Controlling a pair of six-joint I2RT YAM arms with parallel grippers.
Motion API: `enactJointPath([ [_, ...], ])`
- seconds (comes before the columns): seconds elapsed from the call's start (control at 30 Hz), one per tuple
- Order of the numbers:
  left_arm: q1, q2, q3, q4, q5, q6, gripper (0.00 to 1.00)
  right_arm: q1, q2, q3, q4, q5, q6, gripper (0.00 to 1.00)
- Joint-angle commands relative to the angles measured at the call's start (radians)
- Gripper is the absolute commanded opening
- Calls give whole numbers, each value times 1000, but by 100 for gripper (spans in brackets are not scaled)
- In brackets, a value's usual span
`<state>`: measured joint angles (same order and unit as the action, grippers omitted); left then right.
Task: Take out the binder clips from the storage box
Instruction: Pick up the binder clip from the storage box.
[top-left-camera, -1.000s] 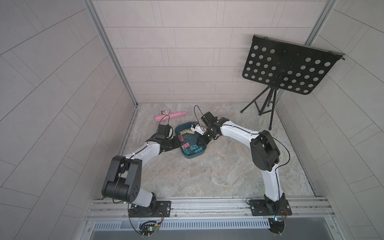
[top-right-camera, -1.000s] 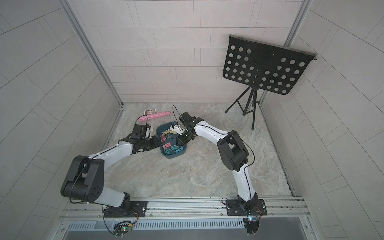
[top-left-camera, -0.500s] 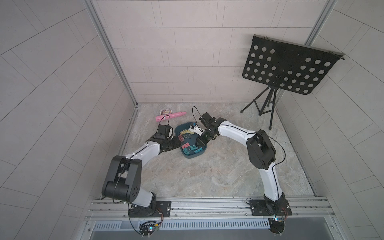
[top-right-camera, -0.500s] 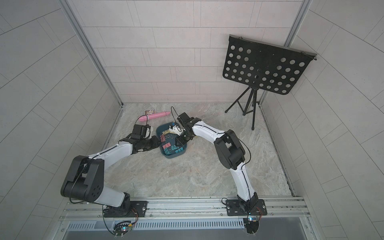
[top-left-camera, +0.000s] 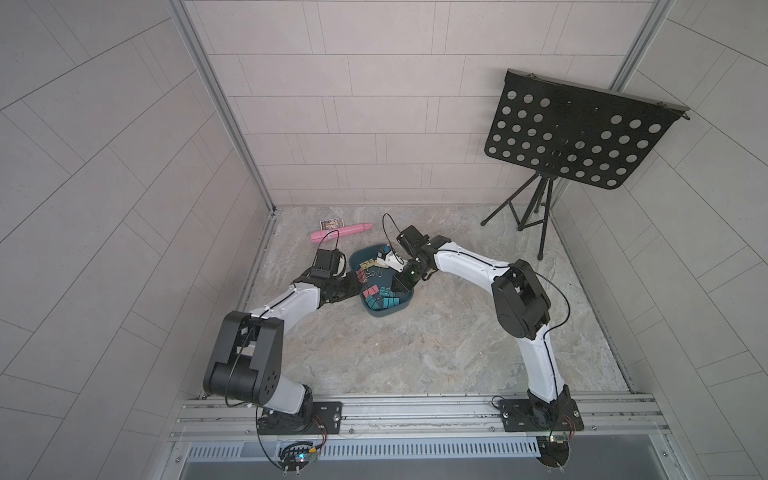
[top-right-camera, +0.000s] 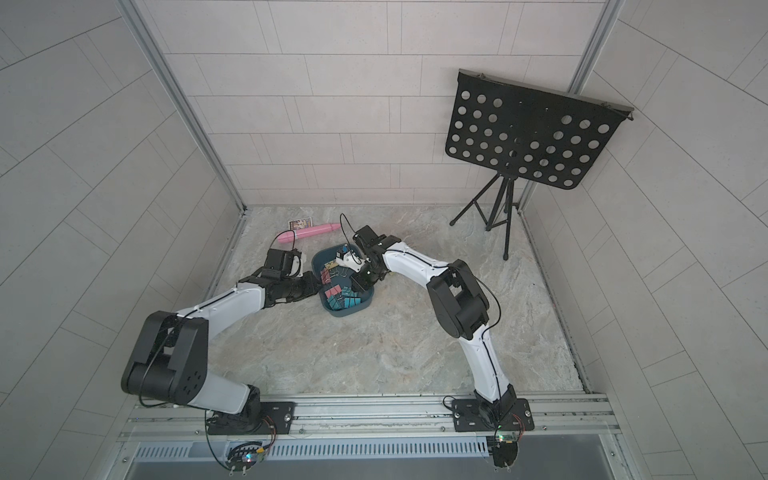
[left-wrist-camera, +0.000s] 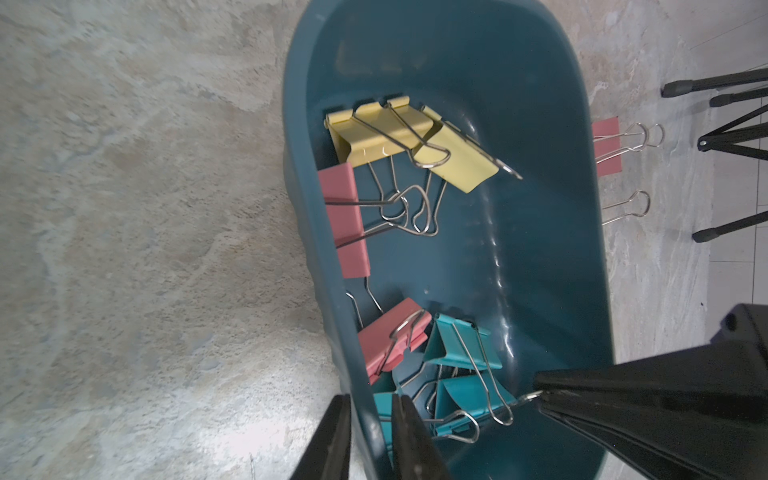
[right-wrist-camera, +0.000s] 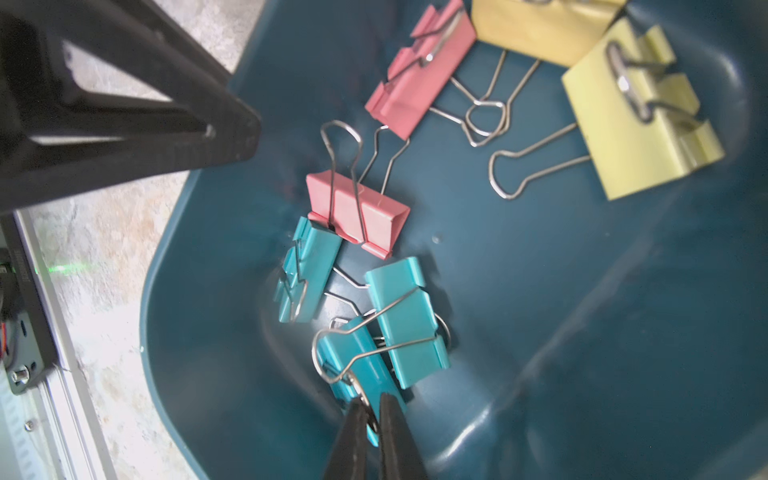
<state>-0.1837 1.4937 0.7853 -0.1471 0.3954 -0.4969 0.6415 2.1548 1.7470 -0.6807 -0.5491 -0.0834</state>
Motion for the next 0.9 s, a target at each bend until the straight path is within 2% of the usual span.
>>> enactJointPath([
  [0.0,-6,-27,-6,-11,-10,14,26,5,12,22,-26,-8,-7,7],
  [0.33,-5,-28,-4,-16,-10,15,26,-1,-26,21,-14,-56,-1,2],
  [0.87,-6,-30,-2,-16,-12,16,26,-48,-103,0,23,-112,33,1],
])
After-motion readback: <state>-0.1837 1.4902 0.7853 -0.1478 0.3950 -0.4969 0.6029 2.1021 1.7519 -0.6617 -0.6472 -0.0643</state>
